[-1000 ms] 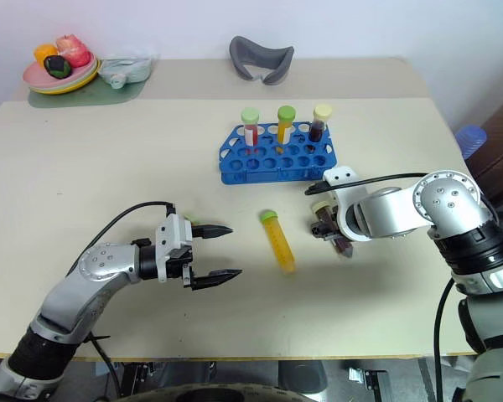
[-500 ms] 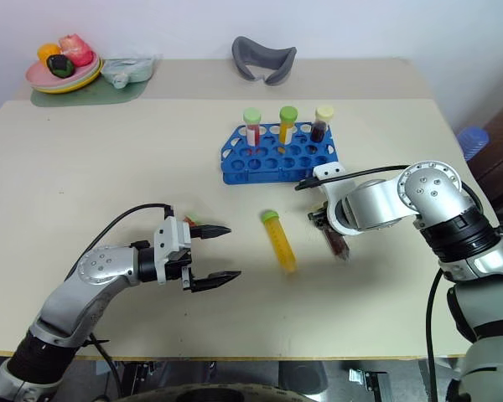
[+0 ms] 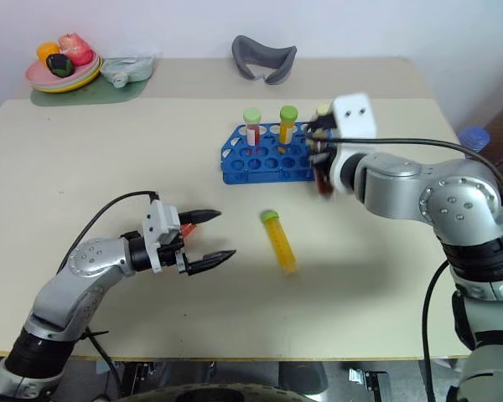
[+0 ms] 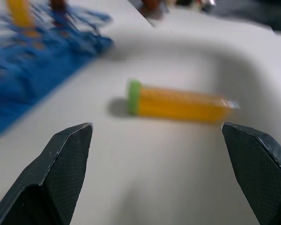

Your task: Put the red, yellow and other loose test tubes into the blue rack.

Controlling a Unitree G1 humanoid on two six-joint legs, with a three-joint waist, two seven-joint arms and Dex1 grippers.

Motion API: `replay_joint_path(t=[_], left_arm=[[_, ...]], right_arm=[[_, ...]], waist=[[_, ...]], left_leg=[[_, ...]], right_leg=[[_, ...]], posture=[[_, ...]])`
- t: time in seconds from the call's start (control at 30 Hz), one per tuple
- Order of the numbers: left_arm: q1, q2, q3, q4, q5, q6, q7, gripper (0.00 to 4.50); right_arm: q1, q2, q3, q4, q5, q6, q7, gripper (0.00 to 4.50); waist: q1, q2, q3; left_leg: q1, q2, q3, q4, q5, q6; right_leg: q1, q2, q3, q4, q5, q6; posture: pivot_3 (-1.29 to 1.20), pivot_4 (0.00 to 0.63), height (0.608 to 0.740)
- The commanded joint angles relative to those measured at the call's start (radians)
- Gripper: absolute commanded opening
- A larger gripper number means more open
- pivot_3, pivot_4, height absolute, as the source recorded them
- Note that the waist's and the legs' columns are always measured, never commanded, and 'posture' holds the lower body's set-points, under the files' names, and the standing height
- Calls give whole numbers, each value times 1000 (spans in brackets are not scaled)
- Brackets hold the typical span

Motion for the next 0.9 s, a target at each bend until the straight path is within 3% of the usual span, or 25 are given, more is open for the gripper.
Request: replay_joint_path(t=[0.03,0.17,0.3,0.57,0.9], left_arm=[[-47,-35,21,29,6,-24,38,4500],[-107,-77,7,83,44,-59,69,4500],[-155,-112,13,86,24,-36,88,4500],[-175,-90,18,15,2,50,103,4500],[-179,-71,35,-33,-35,129,122,4500]], right_arm=[[57,66,16,-60,-335,-205,99,787],[137,247,48,37,-660,-452,130,787],[173,377,45,174,-856,-638,214,787],[175,529,-31,379,-998,-807,342,787],[145,623,-120,535,-1073,-893,423,787]], waist=[[-1,0,0],[-7,0,0],[-7,0,0],[-7,1,0],[-8,1,0]], left_leg=[[0,0,0,0,0,0],[1,0,0,0,0,0],[1,0,1,0,1,-2],[1,0,1,-1,2,-3],[2,0,0,-1,2,-4]], right_leg=[[0,0,0,0,0,0],[0,0,0,1,0,0],[-1,0,1,2,0,0],[0,0,0,3,0,0],[0,0,1,4,0,0]], posture=[[0,150,740],[0,150,740],[0,150,740],[0,150,740],[0,150,740]])
